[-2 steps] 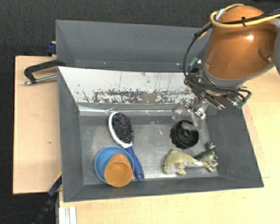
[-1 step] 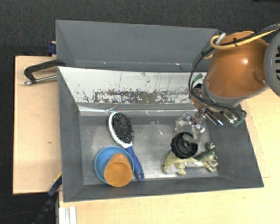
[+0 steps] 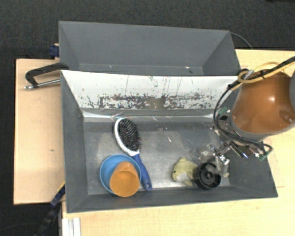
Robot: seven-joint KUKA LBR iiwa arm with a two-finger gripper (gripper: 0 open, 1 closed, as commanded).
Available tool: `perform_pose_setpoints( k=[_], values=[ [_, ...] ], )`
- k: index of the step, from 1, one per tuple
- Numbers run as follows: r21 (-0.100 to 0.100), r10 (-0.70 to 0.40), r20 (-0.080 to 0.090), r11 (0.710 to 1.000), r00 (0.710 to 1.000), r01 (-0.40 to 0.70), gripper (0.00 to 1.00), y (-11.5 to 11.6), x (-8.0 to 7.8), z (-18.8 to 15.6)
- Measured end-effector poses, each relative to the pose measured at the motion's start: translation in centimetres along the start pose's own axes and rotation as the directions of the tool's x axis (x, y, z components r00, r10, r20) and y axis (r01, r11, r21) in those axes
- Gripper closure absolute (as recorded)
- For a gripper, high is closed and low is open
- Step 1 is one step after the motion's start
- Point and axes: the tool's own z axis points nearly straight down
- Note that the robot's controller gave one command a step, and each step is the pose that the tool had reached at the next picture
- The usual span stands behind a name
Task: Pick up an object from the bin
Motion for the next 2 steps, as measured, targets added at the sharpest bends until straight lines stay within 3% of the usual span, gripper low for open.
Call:
perform_pose_setpoints(
  k=[1,2],
  values=[
    [0.015,-0.004,0.02,1.0,1.0,0.003,1.0,-1.27,-2.22,-16.88],
    [0.007,-0.004,0.013,1.0,1.0,0.004,1.0,-1.16,-2.1,-16.42]
  ],
)
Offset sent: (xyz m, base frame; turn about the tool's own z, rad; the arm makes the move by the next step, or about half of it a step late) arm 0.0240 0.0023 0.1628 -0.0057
